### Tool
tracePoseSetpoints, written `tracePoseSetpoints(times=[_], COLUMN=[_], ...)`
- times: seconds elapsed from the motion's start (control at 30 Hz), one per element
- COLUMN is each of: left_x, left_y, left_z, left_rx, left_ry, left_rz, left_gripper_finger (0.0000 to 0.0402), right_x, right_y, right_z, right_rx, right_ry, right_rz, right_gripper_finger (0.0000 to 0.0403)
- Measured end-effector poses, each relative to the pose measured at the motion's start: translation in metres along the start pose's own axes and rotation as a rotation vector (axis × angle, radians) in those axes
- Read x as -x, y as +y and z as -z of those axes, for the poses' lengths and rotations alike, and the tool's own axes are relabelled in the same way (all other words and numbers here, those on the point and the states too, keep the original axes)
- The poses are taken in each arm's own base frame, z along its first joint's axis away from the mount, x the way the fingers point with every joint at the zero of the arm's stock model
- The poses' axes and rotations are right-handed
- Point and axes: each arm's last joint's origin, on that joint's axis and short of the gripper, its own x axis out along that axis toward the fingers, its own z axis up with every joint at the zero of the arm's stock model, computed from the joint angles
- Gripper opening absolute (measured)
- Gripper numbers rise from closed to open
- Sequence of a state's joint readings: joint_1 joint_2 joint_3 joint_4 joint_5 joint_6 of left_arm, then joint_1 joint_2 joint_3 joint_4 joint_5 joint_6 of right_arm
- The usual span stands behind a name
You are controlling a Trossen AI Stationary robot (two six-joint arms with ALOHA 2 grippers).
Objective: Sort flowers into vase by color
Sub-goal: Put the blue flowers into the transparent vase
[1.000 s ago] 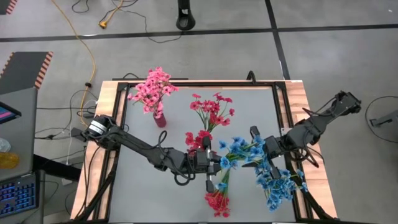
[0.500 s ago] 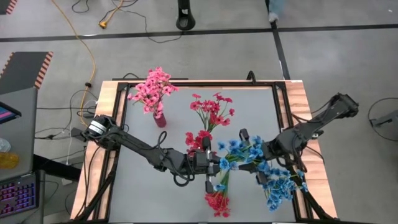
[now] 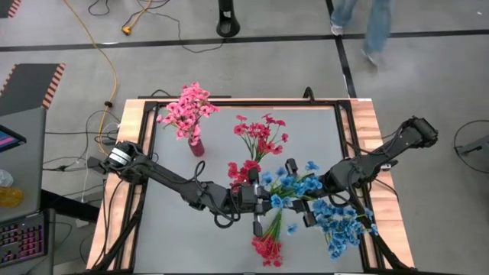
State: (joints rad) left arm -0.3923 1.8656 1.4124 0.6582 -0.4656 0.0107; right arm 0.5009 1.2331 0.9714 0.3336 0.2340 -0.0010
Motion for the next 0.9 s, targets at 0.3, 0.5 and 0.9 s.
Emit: tracePoseSetpoints(times=[0.3, 0.5, 0.9], left_x=[0.000, 0.000, 0.001], left_y=[0.000, 0.000, -0.003], left_z=[0.001, 0.002, 0.006], left_rx=[-0.006, -0.006, -0.063], left_ry=[0.012, 0.020, 0.052], left_rz=[-0.013, -0.007, 0.053], left_gripper_finger=[0.0002, 0.0002, 0.0097], right_x=[0.000, 0.002, 0.027], right_y=[0.000, 0.000, -0.005], right_z=[0.000, 0.000, -0.009], right_rx=[0.000, -0.030, -0.144], right_ry=[0.003, 0.012, 0.100], right_rz=[0.000, 0.005, -0.012], right_gripper_finger=[0.0126, 0.0052, 0.0045])
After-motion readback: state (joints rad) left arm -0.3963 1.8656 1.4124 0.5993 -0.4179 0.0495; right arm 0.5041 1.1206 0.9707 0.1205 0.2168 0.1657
